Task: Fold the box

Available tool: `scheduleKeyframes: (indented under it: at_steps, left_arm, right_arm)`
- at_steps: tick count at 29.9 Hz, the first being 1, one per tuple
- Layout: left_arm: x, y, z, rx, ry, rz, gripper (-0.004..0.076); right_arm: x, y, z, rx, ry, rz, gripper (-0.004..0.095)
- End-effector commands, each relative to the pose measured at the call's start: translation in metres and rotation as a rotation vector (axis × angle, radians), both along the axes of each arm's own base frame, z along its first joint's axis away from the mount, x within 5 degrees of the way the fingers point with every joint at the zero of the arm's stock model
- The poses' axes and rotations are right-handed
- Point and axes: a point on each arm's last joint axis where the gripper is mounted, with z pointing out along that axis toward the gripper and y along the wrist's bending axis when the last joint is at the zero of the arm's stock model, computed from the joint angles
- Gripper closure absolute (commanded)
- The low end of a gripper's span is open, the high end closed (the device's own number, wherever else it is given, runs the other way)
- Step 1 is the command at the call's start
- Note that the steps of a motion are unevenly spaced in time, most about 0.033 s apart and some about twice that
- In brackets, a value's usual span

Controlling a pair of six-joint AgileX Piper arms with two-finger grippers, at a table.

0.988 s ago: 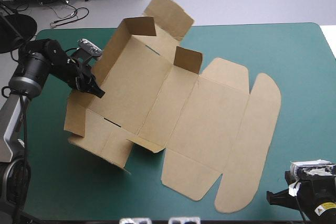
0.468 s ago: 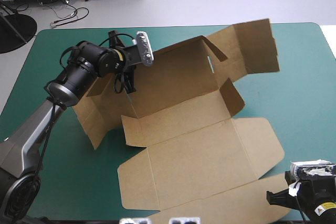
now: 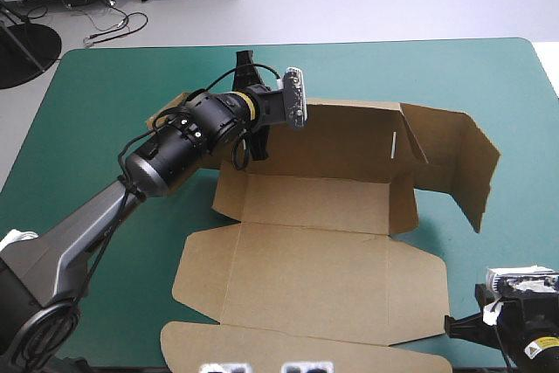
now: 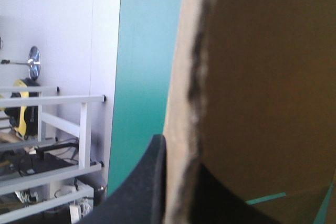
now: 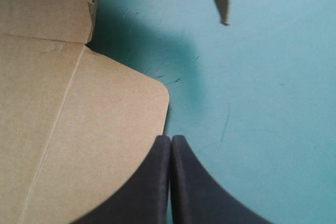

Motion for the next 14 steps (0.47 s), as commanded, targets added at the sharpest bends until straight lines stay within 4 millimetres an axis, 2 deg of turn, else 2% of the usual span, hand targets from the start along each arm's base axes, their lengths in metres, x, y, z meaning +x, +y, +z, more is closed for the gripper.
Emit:
scheduleKeyframes:
  at_steps: [1, 7, 14]
  left_arm:
    - [-0.005, 0.005, 0.026, -0.113, -0.118, 0.049, 0.0734]
    - [-0.013, 0.002, 0.014, -0.085, -0.192, 0.141, 0.0734]
    - [-0.033, -0.017, -0.012, -0.036, -0.274, 0.160, 0.0734]
  right_arm:
    - [0.005, -0.001, 0.023, 0.040, -0.133, -0.051, 0.0928]
    - [0.019, -0.003, 0.054, 0.068, -0.161, -0.064, 0.0928]
    - [0.060, -0.005, 0.123, 0.117, -0.236, -0.050, 0.0928]
